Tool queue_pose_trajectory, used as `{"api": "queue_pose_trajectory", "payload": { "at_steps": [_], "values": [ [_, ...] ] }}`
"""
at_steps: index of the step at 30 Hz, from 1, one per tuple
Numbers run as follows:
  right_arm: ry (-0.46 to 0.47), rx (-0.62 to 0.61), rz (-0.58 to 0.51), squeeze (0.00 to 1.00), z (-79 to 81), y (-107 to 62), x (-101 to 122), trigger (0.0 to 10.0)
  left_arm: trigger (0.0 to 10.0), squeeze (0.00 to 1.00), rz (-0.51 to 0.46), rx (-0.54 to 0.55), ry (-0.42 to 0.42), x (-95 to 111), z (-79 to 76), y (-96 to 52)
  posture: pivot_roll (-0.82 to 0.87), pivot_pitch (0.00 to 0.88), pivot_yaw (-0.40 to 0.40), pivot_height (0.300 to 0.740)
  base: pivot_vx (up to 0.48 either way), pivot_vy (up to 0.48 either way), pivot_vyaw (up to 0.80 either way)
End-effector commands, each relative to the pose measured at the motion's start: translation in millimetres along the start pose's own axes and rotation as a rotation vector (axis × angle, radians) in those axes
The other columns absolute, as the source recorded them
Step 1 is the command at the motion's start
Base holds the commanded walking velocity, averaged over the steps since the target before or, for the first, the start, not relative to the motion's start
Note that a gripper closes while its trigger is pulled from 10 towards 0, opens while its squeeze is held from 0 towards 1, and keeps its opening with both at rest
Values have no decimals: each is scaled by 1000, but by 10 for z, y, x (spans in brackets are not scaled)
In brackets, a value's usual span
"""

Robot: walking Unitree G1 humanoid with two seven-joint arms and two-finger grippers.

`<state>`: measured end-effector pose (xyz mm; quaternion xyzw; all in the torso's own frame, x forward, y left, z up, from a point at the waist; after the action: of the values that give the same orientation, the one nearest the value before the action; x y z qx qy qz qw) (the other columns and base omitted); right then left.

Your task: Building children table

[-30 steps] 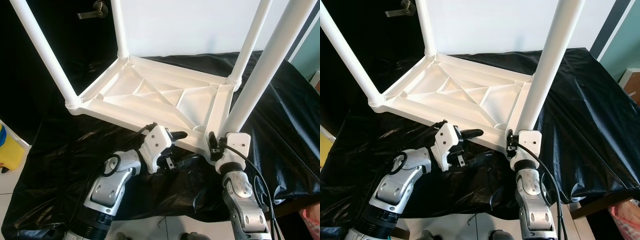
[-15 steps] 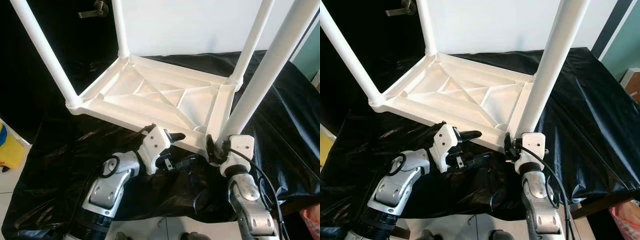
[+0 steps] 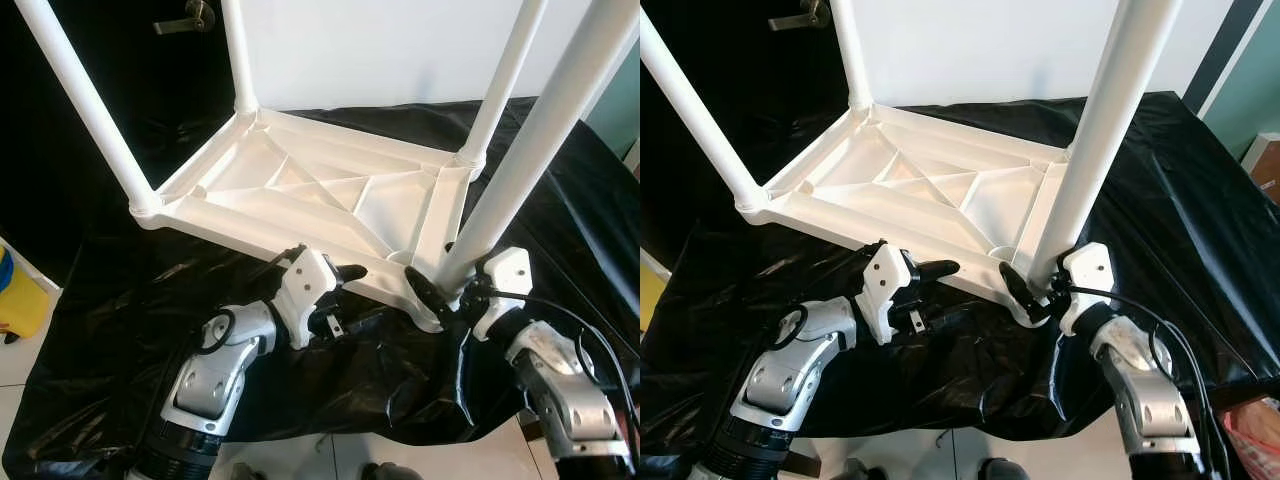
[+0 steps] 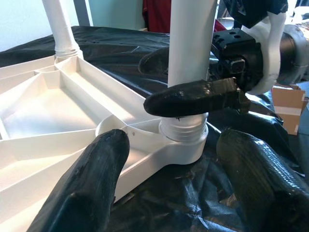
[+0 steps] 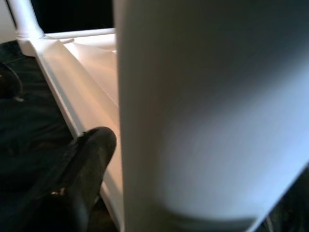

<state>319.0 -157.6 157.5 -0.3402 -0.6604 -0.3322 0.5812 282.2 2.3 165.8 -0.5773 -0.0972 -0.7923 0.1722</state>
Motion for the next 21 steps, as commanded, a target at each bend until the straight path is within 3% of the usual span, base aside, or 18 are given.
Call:
{"api": "queue_pose_trajectory", "payload": {
  "at_steps": [1,4,5,15,16,21],
  "values": [
    [-1,48,29,0,37,20,-66,3059,10000,0,8,71,-8,3,50,-6,-101,137,19,740,0,0,0],
    [-5,58,33,0,42,19,-74,3059,10000,0,9,72,-7,2,50,-9,-101,137,19,740,0,0,0],
    [-3,74,49,0,45,2,-109,0,10000,0,11,76,-9,1,52,-19,-93,138,13,740,0,0,0],
    [0,111,87,0,45,-71,-204,0,10000,0,13,85,-21,4,55,-29,-99,141,11,740,0,0,0],
    [-4,102,94,0,35,-77,-214,10000,10000,0,13,84,-17,3,53,-27,-102,142,13,740,0,0,0],
    [5,72,107,0,30,-84,-244,10000,10000,0,15,85,-10,-1,52,-25,-105,146,13,740,0,0,0]
  ]
}}
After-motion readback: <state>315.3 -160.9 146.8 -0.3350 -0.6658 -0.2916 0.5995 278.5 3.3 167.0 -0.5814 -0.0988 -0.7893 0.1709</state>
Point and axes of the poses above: a point about 5 cm out from each wrist's last joint towards the gripper, its own y axis pointing out of the wrist towards the gripper, its own x axis along the axis of the wrist's last joint, z = x × y, the point moved 6 cm from there along y, pointing out of the wrist towards the gripper, and after that the axes turned 7 degrees about y, right-handed, at the moved point
